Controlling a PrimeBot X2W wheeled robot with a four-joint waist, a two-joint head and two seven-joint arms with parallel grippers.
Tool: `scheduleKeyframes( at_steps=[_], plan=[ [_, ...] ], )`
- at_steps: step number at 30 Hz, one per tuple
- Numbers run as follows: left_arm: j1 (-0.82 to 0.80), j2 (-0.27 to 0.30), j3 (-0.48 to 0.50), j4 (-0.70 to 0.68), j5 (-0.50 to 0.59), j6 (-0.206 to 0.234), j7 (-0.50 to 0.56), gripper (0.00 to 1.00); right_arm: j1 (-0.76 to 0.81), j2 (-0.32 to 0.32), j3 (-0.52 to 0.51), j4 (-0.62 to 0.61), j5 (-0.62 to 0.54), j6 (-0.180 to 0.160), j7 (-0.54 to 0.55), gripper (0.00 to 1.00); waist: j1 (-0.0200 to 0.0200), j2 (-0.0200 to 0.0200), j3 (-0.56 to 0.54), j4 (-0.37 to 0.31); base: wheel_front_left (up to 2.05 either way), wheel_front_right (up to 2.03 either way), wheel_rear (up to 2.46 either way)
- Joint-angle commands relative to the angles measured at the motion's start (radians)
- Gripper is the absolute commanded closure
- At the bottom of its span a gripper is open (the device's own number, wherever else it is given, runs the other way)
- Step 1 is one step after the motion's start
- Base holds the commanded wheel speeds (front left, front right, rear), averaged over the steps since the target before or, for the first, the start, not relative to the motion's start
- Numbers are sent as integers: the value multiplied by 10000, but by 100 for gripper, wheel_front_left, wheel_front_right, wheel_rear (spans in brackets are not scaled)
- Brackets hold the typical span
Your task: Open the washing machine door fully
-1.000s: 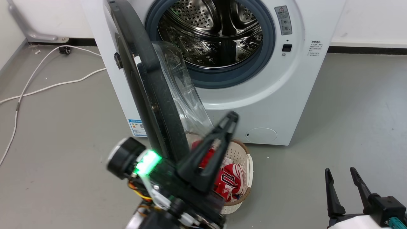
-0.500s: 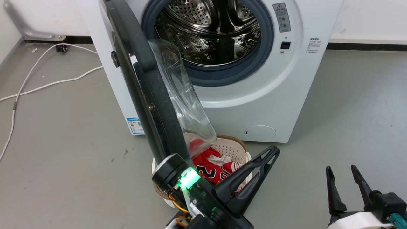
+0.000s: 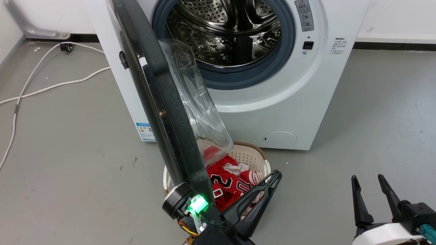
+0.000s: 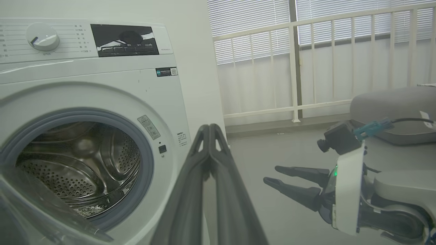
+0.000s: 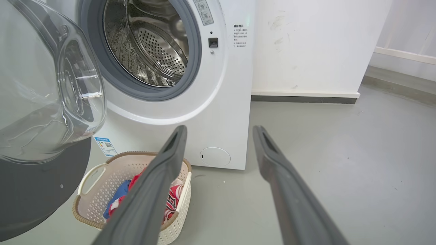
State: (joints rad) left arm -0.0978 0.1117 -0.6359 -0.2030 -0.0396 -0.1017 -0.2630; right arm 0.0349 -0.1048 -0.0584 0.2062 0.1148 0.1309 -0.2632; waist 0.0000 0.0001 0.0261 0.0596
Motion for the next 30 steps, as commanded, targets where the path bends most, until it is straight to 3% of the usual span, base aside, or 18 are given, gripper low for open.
scheduleKeyframes(
  at_steps=[1,30],
  plan=[
    [165,-41,70,74,-53,40,-27,100,-148,-43,-13,39,25,-2,-21,0,0,-1,20,-7,0,0,0],
    [692,-193,1008,2655,-601,-236,-26,100,-777,-68,-183,459,-157,-2,-21,0,0,-1,631,-62,0,0,0]
  ],
)
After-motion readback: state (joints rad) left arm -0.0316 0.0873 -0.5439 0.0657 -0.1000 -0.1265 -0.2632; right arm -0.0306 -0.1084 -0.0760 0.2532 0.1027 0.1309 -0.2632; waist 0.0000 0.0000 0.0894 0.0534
